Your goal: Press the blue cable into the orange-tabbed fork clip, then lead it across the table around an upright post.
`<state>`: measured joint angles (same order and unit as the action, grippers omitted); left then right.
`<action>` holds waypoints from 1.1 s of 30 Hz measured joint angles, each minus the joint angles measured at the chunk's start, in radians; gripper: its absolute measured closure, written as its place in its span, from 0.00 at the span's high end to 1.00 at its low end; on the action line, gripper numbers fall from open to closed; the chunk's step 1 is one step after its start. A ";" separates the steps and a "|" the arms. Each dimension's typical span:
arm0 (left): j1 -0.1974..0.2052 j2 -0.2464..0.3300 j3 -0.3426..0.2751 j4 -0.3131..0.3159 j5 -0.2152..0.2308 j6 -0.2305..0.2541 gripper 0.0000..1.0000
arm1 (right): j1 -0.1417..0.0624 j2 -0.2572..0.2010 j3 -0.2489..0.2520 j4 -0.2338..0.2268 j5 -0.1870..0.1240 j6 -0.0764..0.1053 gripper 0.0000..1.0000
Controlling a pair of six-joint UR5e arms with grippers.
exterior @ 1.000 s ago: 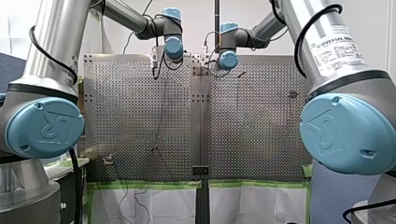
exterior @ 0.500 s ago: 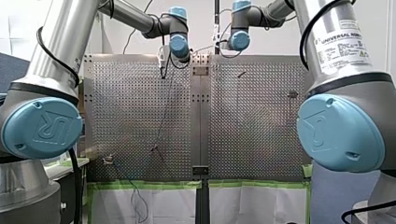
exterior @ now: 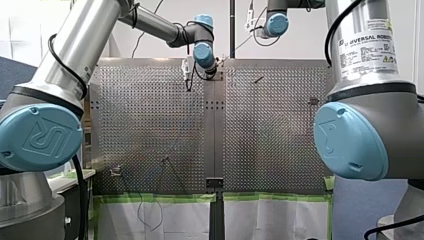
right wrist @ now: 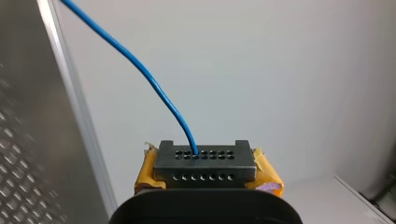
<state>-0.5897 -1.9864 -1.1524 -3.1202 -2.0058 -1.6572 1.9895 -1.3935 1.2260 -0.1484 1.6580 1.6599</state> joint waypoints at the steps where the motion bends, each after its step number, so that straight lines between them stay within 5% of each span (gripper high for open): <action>1: -0.003 -0.008 0.007 -0.005 0.000 -0.002 0.00 | -0.004 -0.007 0.004 0.000 0.000 -0.001 0.00; 17: -0.028 -0.101 0.152 -0.026 0.026 -0.075 0.00 | -0.055 0.000 0.086 -0.005 0.001 -0.001 0.00; 22: -0.044 -0.145 0.196 -0.036 0.029 -0.089 0.00 | -0.061 0.009 0.091 -0.006 0.000 0.000 0.00; 33: -0.061 -0.242 0.295 -0.045 0.035 -0.108 0.00 | -0.107 0.062 0.095 -0.008 -0.006 0.004 0.00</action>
<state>-0.6507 -2.2282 -0.8571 -3.1655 -1.9713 -1.7655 1.8824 -1.3316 1.3215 -0.1566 1.6517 1.6638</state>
